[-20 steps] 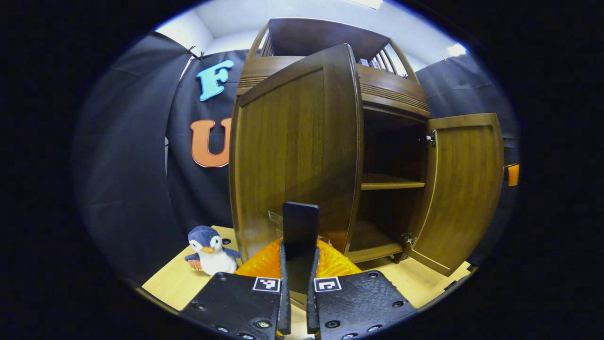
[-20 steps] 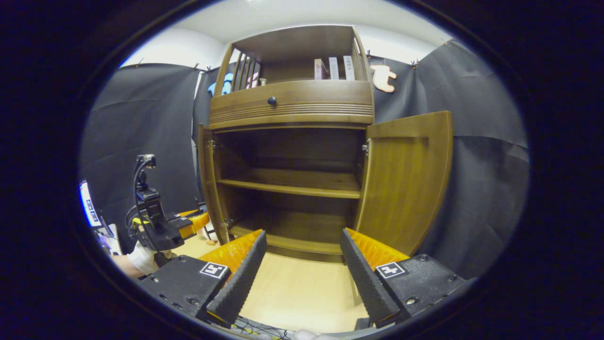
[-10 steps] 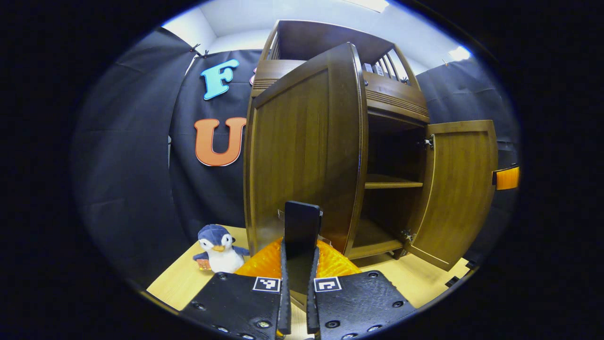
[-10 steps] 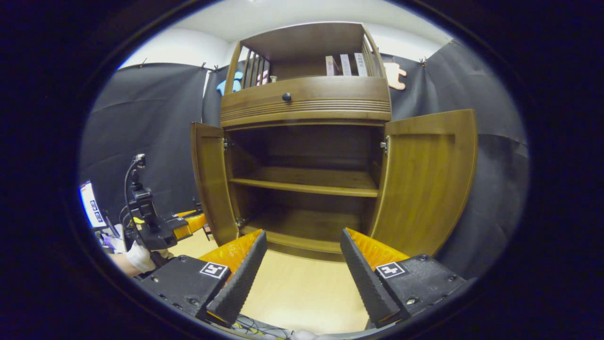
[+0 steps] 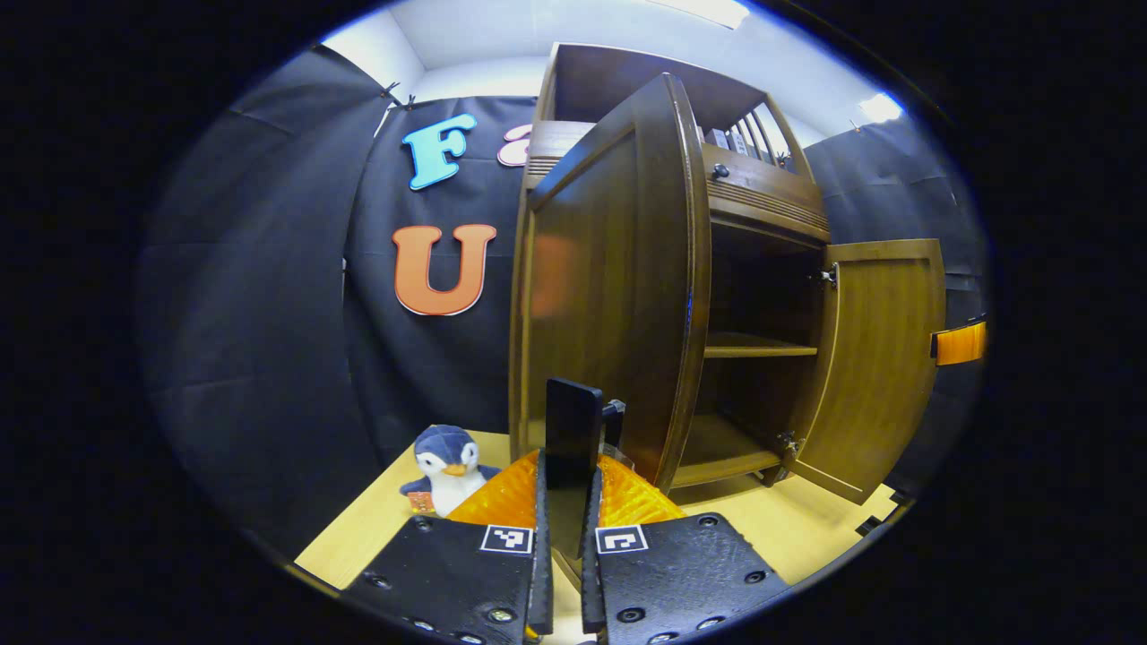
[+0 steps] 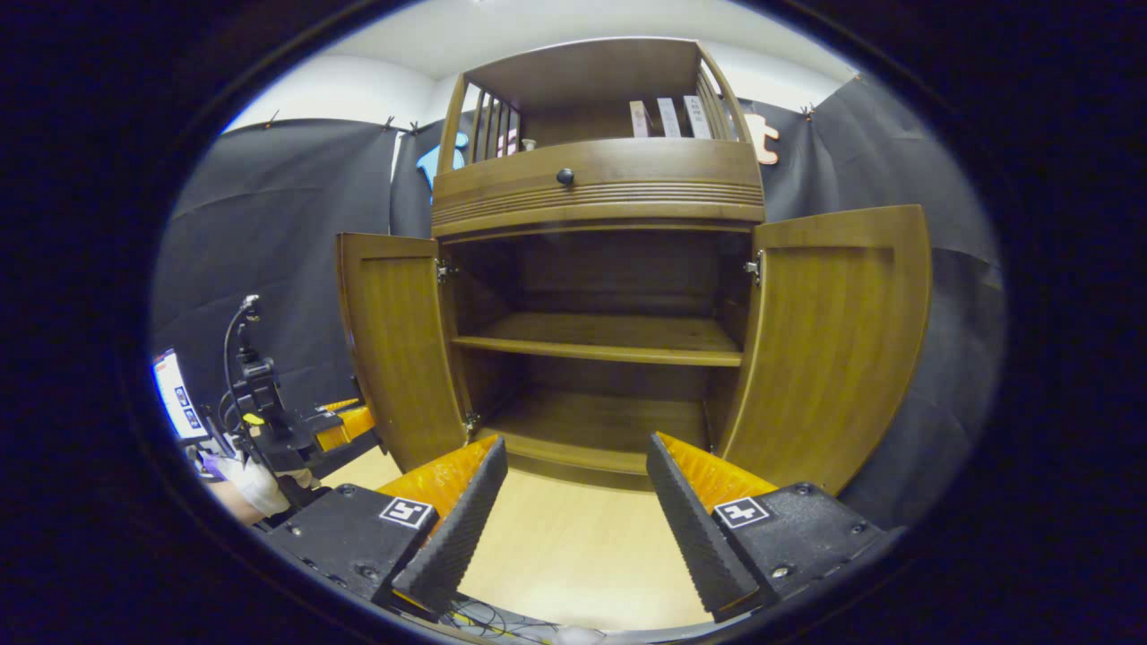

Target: Open the right door of the double-door shoe cabinet with the right hand, and open the left door with the left hand.

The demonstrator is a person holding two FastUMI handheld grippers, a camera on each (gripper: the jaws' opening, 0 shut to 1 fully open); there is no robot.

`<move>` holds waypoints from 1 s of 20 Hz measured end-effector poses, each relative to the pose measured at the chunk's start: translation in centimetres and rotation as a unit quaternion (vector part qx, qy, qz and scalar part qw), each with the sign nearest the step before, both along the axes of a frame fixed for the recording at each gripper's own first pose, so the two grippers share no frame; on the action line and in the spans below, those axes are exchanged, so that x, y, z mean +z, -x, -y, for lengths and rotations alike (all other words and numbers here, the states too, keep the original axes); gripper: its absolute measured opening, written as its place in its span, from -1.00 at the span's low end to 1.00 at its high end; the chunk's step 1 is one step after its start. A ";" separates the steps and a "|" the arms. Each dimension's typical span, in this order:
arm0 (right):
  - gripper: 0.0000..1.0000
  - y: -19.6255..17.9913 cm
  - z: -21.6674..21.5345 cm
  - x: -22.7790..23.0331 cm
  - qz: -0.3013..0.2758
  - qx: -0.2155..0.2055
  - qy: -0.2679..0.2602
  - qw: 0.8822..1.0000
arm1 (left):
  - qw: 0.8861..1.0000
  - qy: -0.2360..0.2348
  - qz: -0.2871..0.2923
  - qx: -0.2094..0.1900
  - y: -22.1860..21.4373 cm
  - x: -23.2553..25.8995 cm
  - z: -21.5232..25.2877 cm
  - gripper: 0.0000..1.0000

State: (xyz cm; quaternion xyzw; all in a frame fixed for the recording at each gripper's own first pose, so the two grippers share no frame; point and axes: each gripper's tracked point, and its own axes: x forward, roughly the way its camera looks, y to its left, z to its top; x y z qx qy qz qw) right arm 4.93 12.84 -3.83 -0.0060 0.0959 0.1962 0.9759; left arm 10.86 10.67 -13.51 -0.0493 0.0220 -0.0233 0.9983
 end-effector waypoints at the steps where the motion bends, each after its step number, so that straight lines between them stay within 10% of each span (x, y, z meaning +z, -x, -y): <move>1: 0.99 0.2 -0.4 -0.1 0.000 0.002 0.000 1.000 | 1.000 -0.001 -0.002 0.004 0.2 -0.1 -0.9 -0.77; 20: 0.98 0.7 -2.3 -0.7 -0.014 -0.004 0.006 1.000 | 0.998 0.024 0.017 -0.061 -1.5 -0.8 -10.9 -0.79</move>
